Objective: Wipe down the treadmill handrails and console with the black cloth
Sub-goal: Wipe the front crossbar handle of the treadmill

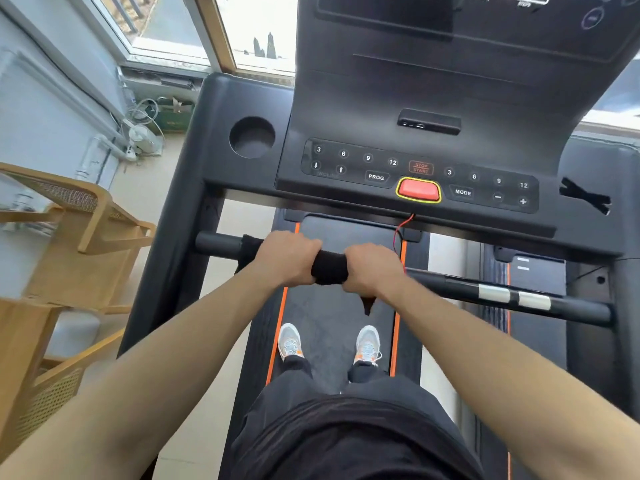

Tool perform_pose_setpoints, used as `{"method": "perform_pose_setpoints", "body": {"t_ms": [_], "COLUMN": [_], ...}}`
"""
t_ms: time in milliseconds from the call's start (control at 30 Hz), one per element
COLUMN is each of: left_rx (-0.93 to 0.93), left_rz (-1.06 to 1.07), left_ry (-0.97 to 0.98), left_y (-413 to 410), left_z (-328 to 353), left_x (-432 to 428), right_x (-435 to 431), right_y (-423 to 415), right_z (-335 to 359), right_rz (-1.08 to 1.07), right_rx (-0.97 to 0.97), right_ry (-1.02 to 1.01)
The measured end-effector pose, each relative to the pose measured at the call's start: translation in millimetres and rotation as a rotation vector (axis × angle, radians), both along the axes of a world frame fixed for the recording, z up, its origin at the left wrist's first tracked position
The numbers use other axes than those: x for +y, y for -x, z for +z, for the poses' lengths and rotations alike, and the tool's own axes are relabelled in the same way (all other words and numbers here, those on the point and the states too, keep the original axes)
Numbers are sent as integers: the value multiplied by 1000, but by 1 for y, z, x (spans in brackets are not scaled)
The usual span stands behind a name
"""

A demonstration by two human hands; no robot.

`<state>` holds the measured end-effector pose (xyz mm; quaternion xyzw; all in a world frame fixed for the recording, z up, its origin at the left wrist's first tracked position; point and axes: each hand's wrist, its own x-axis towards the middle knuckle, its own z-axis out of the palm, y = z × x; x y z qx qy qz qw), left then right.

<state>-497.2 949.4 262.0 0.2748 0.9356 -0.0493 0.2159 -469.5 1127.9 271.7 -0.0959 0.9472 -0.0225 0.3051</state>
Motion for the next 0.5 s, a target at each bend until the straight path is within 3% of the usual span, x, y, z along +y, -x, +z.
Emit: {"method": "perform_pose_setpoints", "body": {"t_ms": [167, 267, 367, 500], "left_rx": [-585, -805, -686, -165], "left_rz": [80, 143, 89, -19], "left_ry": [68, 92, 63, -15], "left_y": [38, 50, 43, 10], "left_z": [7, 9, 9, 4], "left_x": [14, 22, 23, 16], "right_x": [15, 16, 14, 14], "right_y": [49, 55, 38, -12], "right_z": [-3, -6, -3, -12], "right_rz": [-52, -118, 5, 93], "right_rx": [-662, -812, -512, 185], "right_ry": [190, 207, 162, 63]}}
